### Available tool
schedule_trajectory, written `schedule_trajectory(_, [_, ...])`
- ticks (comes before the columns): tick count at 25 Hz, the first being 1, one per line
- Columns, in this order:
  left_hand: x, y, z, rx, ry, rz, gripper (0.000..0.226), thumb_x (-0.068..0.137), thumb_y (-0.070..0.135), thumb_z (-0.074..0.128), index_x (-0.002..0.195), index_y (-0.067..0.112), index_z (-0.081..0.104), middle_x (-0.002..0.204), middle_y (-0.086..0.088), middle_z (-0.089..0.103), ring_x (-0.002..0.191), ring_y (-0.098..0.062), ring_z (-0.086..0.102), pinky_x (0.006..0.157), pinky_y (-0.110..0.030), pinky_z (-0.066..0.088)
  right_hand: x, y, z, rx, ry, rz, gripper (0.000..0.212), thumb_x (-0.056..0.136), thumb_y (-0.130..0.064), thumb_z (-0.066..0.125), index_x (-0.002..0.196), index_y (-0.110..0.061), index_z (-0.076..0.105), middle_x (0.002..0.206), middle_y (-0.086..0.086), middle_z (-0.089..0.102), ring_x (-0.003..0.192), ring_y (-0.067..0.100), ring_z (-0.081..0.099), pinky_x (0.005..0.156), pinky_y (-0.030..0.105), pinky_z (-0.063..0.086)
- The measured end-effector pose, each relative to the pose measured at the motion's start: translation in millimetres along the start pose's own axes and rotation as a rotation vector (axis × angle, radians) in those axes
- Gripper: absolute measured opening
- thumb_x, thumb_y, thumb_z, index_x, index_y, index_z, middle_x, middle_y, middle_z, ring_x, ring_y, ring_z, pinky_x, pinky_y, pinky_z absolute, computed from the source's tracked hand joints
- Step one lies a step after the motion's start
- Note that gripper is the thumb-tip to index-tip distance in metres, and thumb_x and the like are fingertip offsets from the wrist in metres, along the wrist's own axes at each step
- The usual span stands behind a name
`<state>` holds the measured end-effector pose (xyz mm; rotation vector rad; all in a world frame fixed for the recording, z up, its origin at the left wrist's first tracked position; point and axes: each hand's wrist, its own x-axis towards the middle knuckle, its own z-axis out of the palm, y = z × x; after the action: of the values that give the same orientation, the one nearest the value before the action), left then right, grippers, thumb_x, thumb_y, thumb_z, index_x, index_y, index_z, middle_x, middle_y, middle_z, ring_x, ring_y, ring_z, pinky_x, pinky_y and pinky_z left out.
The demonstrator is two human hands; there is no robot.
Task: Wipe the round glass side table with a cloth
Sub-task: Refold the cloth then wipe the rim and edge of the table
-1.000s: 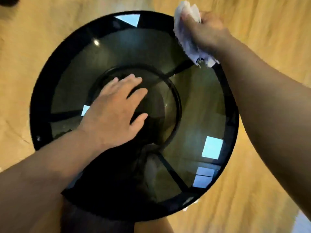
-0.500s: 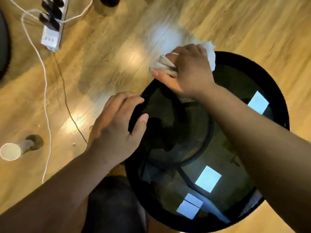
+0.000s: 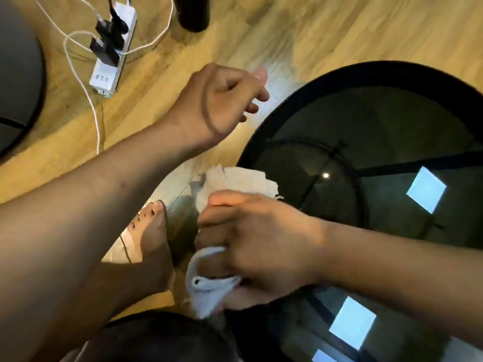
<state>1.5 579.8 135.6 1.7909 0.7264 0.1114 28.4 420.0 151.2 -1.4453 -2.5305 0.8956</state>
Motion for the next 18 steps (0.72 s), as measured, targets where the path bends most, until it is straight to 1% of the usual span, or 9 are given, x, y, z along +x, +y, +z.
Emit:
schedule_trajectory(2, [-4,-1,2,-0.153,0.08,-0.021,0.04,0.104,0.036,0.041,0.095,0.012,0.072,0.101,0.001,0.073,0.092,-0.011,0.067,0.087,-0.033,0.053,1,21,-21,-0.193,0.095,0.141,0.045,0.092,-0.059,0.047,0.092,-0.02,0.071,0.097,0.004,0.067,0.106,0.029,0.058,0.103,0.041,0.035])
schedule_trajectory(4, [-28,-6,-8,-0.238,0.225,-0.037,0.036,0.104,0.035,0.041,0.094,0.016,0.07,0.093,0.006,0.07,0.082,0.002,0.063,0.079,-0.02,0.05,1,41,-49,-0.283,0.195,0.51,0.051,0.09,-0.066,0.04,0.078,-0.023,0.064,0.082,0.005,0.06,0.096,0.034,0.059,0.094,0.043,0.038])
schedule_trajectory(5, [-46,-9,-10,-0.244,0.265,-0.034,0.033,0.103,0.034,0.043,0.091,0.017,0.069,0.084,0.008,0.067,0.071,0.009,0.059,0.069,-0.014,0.048,4,43,-58,-0.335,0.199,0.698,0.057,0.089,-0.07,0.033,0.074,-0.022,0.061,0.081,0.008,0.059,0.095,0.036,0.059,0.092,0.044,0.04])
schedule_trajectory(7, [-89,-17,-1,-0.132,0.243,-0.046,0.032,0.101,0.034,0.047,0.085,0.016,0.068,0.072,0.0,0.062,0.062,0.009,0.054,0.057,-0.014,0.038,7,32,-59,-0.391,0.129,0.926,0.066,0.085,-0.071,0.025,0.08,-0.015,0.061,0.091,0.017,0.065,0.101,0.037,0.058,0.094,0.045,0.041])
schedule_trajectory(9, [-132,-30,8,-0.011,0.214,-0.078,0.035,0.1,0.037,0.046,0.092,0.012,0.069,0.083,-0.007,0.064,0.079,-0.004,0.059,0.064,-0.024,0.036,20,7,-49,-0.414,0.089,0.892,0.059,0.087,-0.066,0.027,0.082,-0.016,0.057,0.098,0.019,0.067,0.105,0.036,0.057,0.096,0.043,0.039])
schedule_trajectory(11, [-168,-46,5,-0.072,0.227,-0.136,0.036,0.1,0.039,0.045,0.097,0.015,0.071,0.095,0.001,0.071,0.089,-0.012,0.06,0.071,-0.027,0.038,33,-34,-28,-0.472,-0.014,0.771,0.064,0.085,-0.063,0.021,0.081,-0.014,0.062,0.097,0.014,0.07,0.108,0.033,0.058,0.101,0.04,0.035])
schedule_trajectory(13, [-192,-59,-1,-0.175,0.277,-0.198,0.036,0.099,0.041,0.047,0.088,0.016,0.071,0.087,0.006,0.07,0.074,-0.009,0.056,0.066,-0.026,0.039,29,-84,3,-0.467,-0.037,0.678,0.063,0.089,-0.055,0.026,0.083,-0.012,0.071,0.095,0.008,0.072,0.113,0.03,0.058,0.112,0.039,0.026])
schedule_trajectory(15, [-206,-61,3,-0.145,0.273,-0.263,0.045,0.099,0.045,0.045,0.065,0.019,0.059,0.067,0.005,0.058,0.06,-0.013,0.049,0.054,-0.028,0.033,-1,-134,46,-0.429,-0.089,0.514,0.04,0.093,-0.043,0.045,0.083,-0.016,0.073,0.091,0.005,0.069,0.113,0.031,0.06,0.117,0.045,0.026])
schedule_trajectory(18, [-212,-47,19,-0.201,0.159,-0.267,0.05,0.099,0.05,0.039,0.058,0.023,0.048,0.064,0.007,0.051,0.061,-0.01,0.048,0.054,-0.028,0.031,-72,-196,98,-0.463,-0.419,0.369,0.035,0.092,-0.038,0.048,0.089,-0.019,0.078,0.107,0.003,0.073,0.125,0.026,0.055,0.12,0.046,0.018])
